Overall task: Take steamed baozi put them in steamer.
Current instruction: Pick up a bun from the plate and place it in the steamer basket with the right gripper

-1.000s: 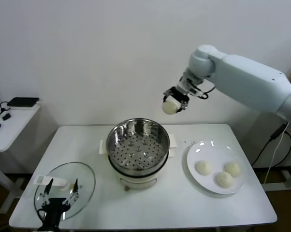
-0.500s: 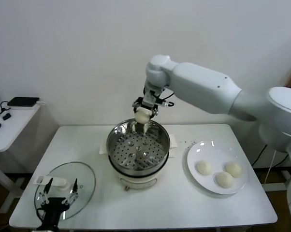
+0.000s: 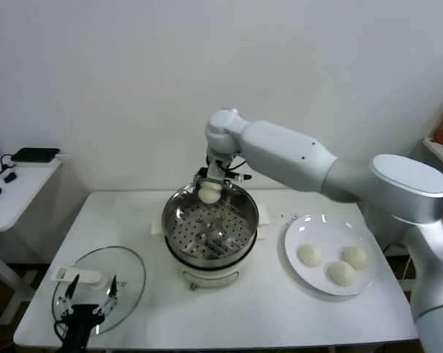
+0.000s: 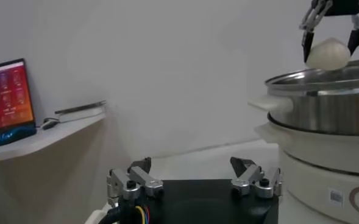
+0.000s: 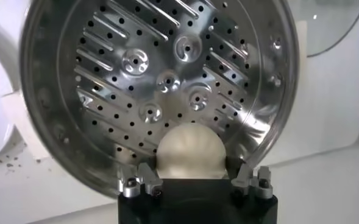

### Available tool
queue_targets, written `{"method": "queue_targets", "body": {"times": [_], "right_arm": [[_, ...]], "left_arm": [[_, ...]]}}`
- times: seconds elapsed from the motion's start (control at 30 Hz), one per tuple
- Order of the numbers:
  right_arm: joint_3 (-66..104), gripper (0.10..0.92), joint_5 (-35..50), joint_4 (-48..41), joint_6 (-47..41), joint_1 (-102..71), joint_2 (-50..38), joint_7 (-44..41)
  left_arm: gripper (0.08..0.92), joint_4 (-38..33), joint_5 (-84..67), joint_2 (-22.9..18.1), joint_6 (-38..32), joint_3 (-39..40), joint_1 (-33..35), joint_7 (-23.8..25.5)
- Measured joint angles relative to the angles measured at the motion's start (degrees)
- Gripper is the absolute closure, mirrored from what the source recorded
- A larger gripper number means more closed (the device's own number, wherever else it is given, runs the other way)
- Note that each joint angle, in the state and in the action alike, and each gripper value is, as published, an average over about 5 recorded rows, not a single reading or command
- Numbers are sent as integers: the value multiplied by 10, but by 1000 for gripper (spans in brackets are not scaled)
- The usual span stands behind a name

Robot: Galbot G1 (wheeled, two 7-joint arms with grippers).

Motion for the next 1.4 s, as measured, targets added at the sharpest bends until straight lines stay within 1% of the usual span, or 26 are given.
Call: {"method": "queue_targets", "body": {"times": [0.63,0.97,1.13,1.4], "right_arm": [[32,304,-66,-53,21,-51,30,0],[46,268,-83,-68,28,-63,41,-1],[51,214,-85,-71,31,-63,42,-4],[49,203,-59,-64,27,-49,34,-18]], "left_arm": [[177,2,-11,-1,1,-4,0,0],[177,2,-14,-2,1,-5,1,-1],[177,3,-15,-2,1,-5,1,-1],[177,1,-15,-3,0,-6,3,-1]]}}
